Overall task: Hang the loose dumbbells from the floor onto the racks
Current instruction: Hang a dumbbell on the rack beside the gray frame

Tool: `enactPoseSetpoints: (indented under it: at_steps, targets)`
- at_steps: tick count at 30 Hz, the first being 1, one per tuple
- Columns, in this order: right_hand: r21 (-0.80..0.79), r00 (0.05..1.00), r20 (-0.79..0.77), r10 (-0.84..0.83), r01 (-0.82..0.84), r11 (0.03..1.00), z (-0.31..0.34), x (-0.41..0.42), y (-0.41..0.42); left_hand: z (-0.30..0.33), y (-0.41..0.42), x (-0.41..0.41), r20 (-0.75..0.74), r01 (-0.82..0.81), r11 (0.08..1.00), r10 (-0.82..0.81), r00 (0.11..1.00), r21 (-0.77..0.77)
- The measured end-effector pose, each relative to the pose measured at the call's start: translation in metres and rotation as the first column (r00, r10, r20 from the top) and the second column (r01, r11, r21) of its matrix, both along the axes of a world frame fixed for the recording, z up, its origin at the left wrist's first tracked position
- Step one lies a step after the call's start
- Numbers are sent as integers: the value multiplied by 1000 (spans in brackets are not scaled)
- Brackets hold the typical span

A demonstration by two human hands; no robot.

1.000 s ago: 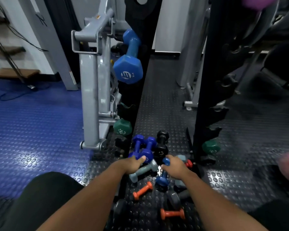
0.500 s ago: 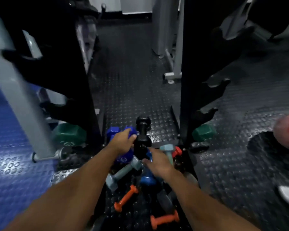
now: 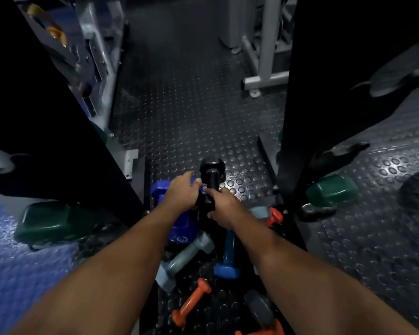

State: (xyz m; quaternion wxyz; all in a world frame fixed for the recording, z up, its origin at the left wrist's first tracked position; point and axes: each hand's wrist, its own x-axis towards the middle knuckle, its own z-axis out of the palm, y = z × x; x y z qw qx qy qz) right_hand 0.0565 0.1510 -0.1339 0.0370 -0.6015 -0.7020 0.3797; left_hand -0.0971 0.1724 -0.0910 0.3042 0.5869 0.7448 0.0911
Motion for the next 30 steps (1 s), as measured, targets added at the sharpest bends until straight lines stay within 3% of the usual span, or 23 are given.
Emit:
enactPoseSetpoints:
  at_steps: [10,14,17,21,24,27,30]
  targets:
    - [-76,980,-169,-103,92,993,-4,20,8,-11,-12,-1,91,-78,997,77,993,11]
    - [-204,904,-376,-204,134,970,19,39,-8,-11,-22,6,225,-166,986,168,960,-31]
    - [-349,749,-555,-363,186,918,35,49,-41,-22,-30,15,400,-224,958,279,873,-180]
    - [-365,698,-595,-398,206,908,60,62,-87,-97,-39,19,607,-185,936,336,721,-298]
    - [-366,740,-579,-343,140,920,85,76,-118,-71,-61,38,665,-223,879,466,584,-421]
    - [-366,799,-537,-271,69,928,101,90,-138,-56,-84,56,743,-342,851,519,424,-399]
    - [-371,876,-445,-188,10,928,121,108,-155,-45,-112,73,758,-329,812,575,309,-482]
